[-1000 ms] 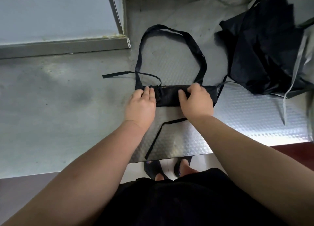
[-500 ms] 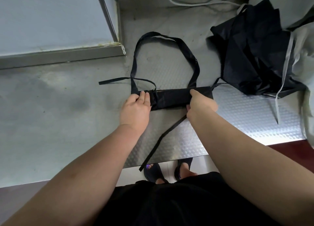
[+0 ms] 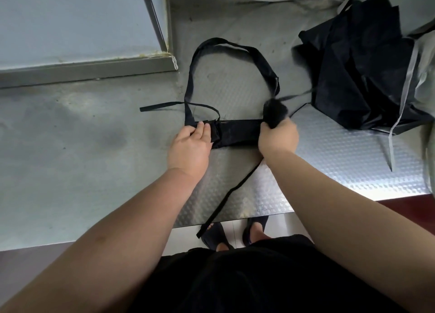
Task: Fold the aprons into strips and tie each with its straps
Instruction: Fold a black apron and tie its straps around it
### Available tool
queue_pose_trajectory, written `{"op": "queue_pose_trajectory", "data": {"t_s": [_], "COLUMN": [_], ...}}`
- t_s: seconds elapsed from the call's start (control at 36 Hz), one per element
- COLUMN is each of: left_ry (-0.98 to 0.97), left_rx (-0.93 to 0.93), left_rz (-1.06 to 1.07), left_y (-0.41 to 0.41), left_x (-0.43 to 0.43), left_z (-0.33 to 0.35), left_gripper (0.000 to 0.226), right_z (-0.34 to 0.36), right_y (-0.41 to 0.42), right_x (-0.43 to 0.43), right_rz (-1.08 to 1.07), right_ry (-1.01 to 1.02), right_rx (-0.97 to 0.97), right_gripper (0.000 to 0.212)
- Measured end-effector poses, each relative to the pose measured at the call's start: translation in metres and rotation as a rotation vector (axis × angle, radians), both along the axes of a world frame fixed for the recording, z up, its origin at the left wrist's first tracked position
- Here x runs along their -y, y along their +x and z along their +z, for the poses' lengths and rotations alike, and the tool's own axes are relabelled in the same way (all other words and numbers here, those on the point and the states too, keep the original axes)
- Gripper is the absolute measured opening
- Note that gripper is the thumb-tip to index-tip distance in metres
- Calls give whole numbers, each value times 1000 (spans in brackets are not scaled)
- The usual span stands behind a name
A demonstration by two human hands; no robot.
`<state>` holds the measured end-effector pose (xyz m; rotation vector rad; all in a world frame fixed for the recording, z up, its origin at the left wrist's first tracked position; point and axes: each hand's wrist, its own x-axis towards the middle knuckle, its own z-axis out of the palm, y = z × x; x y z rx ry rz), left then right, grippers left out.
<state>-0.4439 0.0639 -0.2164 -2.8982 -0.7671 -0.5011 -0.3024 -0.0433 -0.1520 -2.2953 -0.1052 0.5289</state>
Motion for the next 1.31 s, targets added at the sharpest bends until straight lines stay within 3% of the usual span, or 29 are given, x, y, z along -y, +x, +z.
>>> {"op": "queue_pose_trajectory", "data": {"t_s": [0.06,0.11,0.19,0.28,0.44,0.5,0.64,0.72,0.78,0.92,0.97,1.03,1.11,1.17,1.31], "left_ry": [0,-10,-37,-58,-161,-200,-195,-161,-162,-93,-165,-321,-552,-683,-851], "left_rx": [1,10,12,19,206,220,158,141,107,68,31,-14,8,4,54], "left_rz": [-2,-7,8,16,-35,-60,-93,-128,-136,-134,-117,-76,-7,41,87], "left_y": [0,-1,0,0,-5,-7,-7,-4,-3,0,0,3,13,19,23], "left_x": [0,1,2,3,6,4,8,9,10,10,12,15,9,1,4], "left_z": [0,1,2,6,18,21,20,17,15,18,26,34,48,50,49], "left_gripper": [49,49,51,51,25,31,33,27,41,33,35,48,33,23,39], "right_z": [-2,0,1,3,-5,-7,-5,-10,-18,-4,5,14,16,15,12], "right_y": [-3,-9,-11,-14,-8,-9,-15,-16,-14,-13,-5,-3,0,3,11], "right_x": [5,7,7,6,12,13,14,15,18,11,4,-7,-19,-21,-23], "right_rz": [386,663,851,921,1023,1043,1096,1074,1016,1132,1197,1196,1071,965,840], "right_ry": [-238,-427,-613,-664,-545,-469,-522,-379,-310,-490,-512,-430,-294,-239,-91], "right_rx": [224,314,465,533,455,453,548,676,767,669,505,325,139,76,-65], "right_gripper": [40,55,51,40,56,54,55,52,47,53,45,31,29,25,16]}}
